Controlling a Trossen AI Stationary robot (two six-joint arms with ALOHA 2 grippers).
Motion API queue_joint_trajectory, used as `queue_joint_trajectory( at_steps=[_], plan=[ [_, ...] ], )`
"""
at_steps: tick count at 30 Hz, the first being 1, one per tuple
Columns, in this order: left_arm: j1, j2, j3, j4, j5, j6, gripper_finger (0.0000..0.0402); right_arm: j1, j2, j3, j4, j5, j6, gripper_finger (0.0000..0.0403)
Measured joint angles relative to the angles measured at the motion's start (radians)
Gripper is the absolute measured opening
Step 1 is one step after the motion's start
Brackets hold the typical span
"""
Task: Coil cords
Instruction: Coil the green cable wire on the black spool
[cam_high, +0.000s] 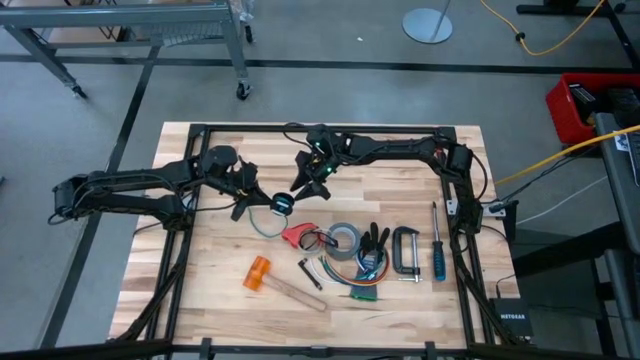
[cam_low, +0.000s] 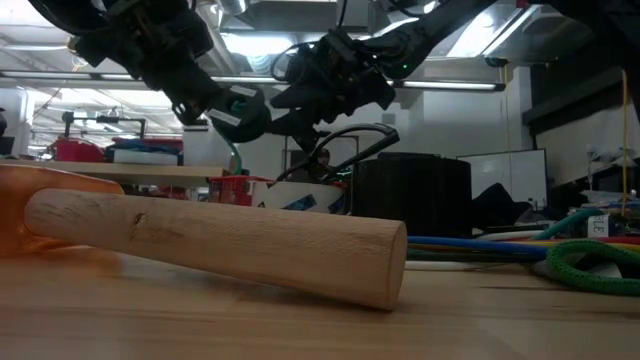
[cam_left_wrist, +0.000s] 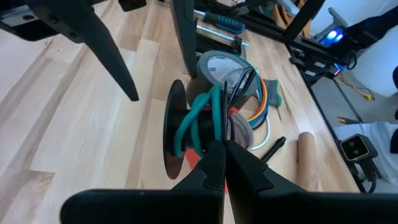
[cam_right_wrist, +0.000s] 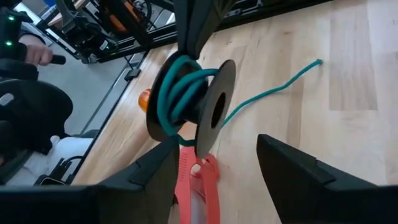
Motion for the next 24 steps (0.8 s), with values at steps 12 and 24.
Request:
queue_joint_trajectory(
  at_steps=[12,24],
  plan=[
    [0.0,0.0,0.0,0.016,0.003,0.0,0.0,0.044,0.0,0.0,0.087,0.03,0.0,0.0204],
    [0.0,0.0,0.0,0.016,0.003,0.001,0.0,0.043,0.0,0.0,0.088,0.038,0.0,0.0065]
  ],
)
